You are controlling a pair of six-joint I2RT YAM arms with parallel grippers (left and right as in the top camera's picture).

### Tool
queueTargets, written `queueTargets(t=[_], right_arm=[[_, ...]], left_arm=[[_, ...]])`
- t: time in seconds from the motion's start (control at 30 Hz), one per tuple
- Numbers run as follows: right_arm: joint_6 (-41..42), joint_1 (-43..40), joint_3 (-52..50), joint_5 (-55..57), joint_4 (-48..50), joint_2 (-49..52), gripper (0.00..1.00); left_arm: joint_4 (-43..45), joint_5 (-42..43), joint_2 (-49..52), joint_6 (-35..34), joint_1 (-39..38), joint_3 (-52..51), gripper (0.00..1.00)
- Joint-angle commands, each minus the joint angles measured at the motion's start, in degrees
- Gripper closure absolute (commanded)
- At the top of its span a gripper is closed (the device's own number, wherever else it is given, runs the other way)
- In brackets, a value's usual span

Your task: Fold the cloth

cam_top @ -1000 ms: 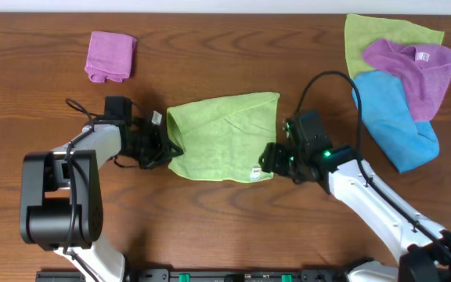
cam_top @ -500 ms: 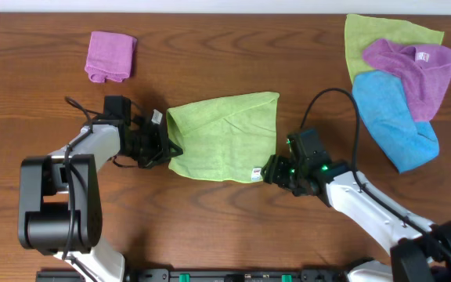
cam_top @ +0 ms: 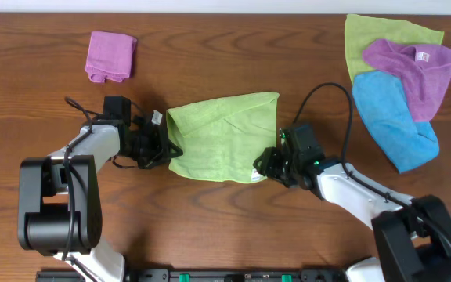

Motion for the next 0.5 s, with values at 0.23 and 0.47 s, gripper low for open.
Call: queueTargets(t=[0.23, 0.47], right_arm=[[-3.69, -0.09, -0.98, 1.6, 1.95, 1.73, 0.99], [-8.66, -0.15, 4.76, 2.25, -0.81, -7.21, 0.99]], left_arm=[[-0.72, 1.51, -3.02, 1.2, 0.13, -0.39, 0.94], [-0.83, 2.99, -9.18, -1.99, 0.57, 0.35, 0.94]])
